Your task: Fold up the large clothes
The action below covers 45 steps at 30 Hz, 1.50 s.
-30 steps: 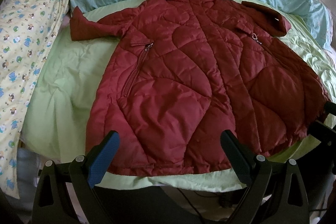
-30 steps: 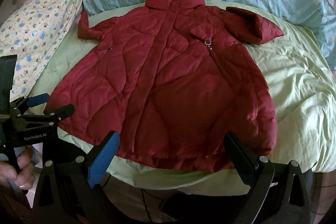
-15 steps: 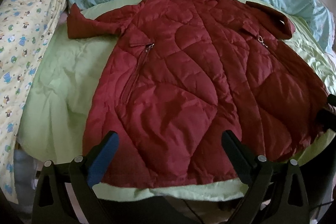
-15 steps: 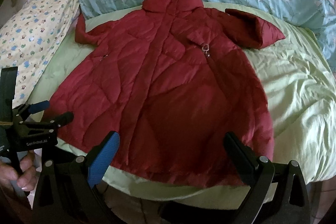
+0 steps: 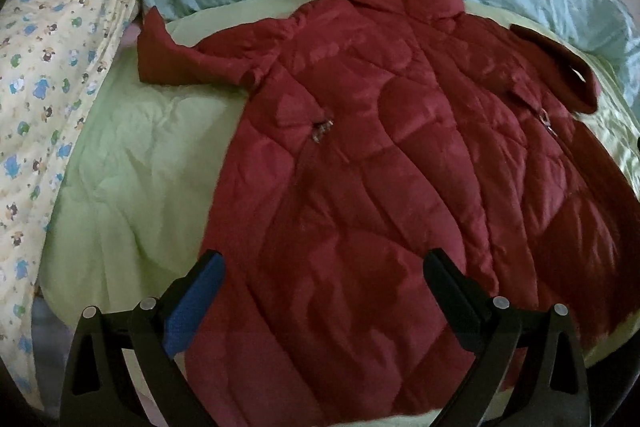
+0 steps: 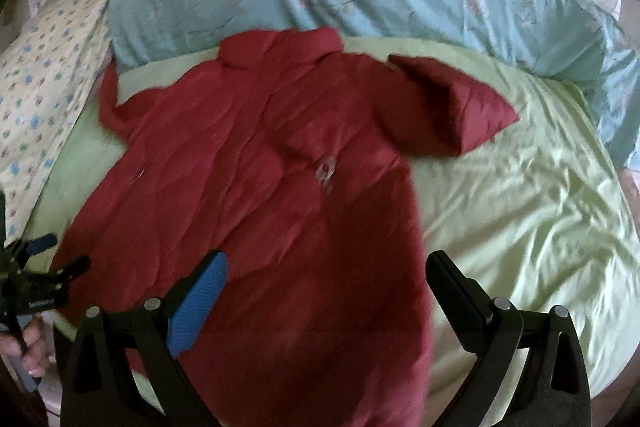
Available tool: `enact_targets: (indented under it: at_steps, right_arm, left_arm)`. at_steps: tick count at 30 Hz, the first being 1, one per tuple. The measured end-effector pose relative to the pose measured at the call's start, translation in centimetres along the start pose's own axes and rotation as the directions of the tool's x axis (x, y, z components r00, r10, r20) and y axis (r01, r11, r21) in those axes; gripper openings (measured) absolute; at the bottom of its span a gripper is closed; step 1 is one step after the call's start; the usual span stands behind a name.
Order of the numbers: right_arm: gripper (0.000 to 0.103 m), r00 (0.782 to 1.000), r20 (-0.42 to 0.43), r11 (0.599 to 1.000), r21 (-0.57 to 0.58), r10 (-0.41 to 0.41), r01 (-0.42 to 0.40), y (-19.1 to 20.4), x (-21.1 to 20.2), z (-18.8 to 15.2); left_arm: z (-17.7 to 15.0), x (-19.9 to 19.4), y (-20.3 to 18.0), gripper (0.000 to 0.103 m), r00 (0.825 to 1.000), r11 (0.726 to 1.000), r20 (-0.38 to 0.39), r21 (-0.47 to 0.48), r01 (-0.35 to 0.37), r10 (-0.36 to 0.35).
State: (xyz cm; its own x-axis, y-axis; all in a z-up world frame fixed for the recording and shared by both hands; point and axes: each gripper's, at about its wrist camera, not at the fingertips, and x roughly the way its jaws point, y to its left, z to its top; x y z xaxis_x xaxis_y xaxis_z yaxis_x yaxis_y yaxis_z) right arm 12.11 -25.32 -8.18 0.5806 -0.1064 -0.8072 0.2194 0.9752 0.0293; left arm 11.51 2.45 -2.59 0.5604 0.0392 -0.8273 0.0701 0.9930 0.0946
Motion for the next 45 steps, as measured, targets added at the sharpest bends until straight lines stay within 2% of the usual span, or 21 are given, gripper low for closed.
enact_targets:
  at_steps: [8,15,18,21,26,27,28,29,30,31,33,34,38,40,42,45]
  right_arm:
    - [0.1,0.999,-0.012,0.997,0.051,-0.052,0.052,-5.0,4.6,5.8]
    - [0.097,0.988,-0.011,0.985,0.076,-0.154,0.154,-8.8,9.3,10.9]
    - [0.093,0.979,-0.015,0.976,0.072,-0.204,0.205,-10.0,11.7,13.1]
    - [0.083,0.972,-0.044,0.969,0.08,-0.229,0.232,-11.3,14.3,14.8]
    - [0.078,0.953,-0.073,0.953,0.054,-0.295,0.299,-12.7,18.4,17.2]
    - [0.072,0.953,-0.085,0.954,0.053,-0.29,0.295,-12.9,19.2,17.4]
    - [0.051,0.955,-0.097,0.957,0.057,-0.28,0.286,-13.1,19.7,17.6]
    - [0.04,0.957,-0.11,0.958,0.07,-0.269,0.278,-13.3,19.7,17.7]
    - [0.024,0.961,-0.099,0.96,0.088,-0.257,0.266,-13.2,19.4,17.8]
    - [0.018,0.967,-0.068,0.962,0.107,-0.244,0.25,-12.8,18.6,17.9]
    - [0.016,0.979,-0.008,0.972,0.122,-0.203,0.202,-11.7,16.7,18.0]
    - [0.016,0.988,0.031,0.98,0.128,-0.154,0.149,-10.8,15.5,17.9]
    - [0.015,0.994,0.109,0.996,0.086,-0.016,0.006,-6.8,13.0,18.1]
    - [0.015,0.99,0.131,0.996,0.06,0.059,-0.067,-4.4,12.3,17.9]
    - [0.015,0.976,0.147,0.985,0.028,0.163,-0.169,-1.6,12.0,17.6]
    - [0.015,0.952,0.139,0.961,-0.084,0.272,-0.263,3.3,12.6,16.8]
  left_arm:
    - [2.4,2.0,0.5,0.101,1.0,1.0,-0.021,-0.026,-0.006,0.005]
    - [4.1,3.1,0.8,0.101,0.999,0.999,-0.034,-0.034,-0.006,0.005]
    - [4.9,4.0,0.9,0.101,0.999,0.999,-0.052,-0.042,-0.001,-0.001]
    - [5.7,4.9,0.8,0.101,0.998,0.999,-0.067,-0.043,0.004,-0.007]
    - [6.8,6.4,0.5,0.101,0.997,0.999,-0.081,-0.035,0.009,-0.012]
    - [7.0,6.6,0.5,0.101,0.997,0.999,-0.08,-0.034,0.008,-0.011]
    - [7.2,6.8,0.5,0.101,0.997,0.999,-0.08,-0.034,0.006,-0.008]
    - [7.3,7.1,0.5,0.101,0.997,0.999,-0.081,-0.036,0.007,-0.01]
    - [7.5,7.3,0.6,0.101,0.997,0.999,-0.079,-0.041,0.009,-0.013]
    - [7.6,7.5,0.7,0.101,0.997,0.999,-0.077,-0.045,0.012,-0.016]
    - [7.8,8.1,0.9,0.101,0.996,0.998,-0.082,-0.058,0.024,-0.029]
    - [7.9,8.4,1.1,0.101,0.995,0.997,-0.086,-0.066,0.038,-0.044]
    - [8.4,9.2,1.5,0.101,0.992,0.992,-0.087,-0.093,0.083,-0.091]
    - [8.7,9.4,1.9,0.101,0.989,0.988,-0.086,-0.108,0.108,-0.118]
    - [9.0,9.5,2.5,0.101,0.984,0.981,-0.077,-0.129,0.148,-0.158]
    - [9.4,9.8,3.6,0.101,0.974,0.965,-0.06,-0.161,0.207,-0.219]
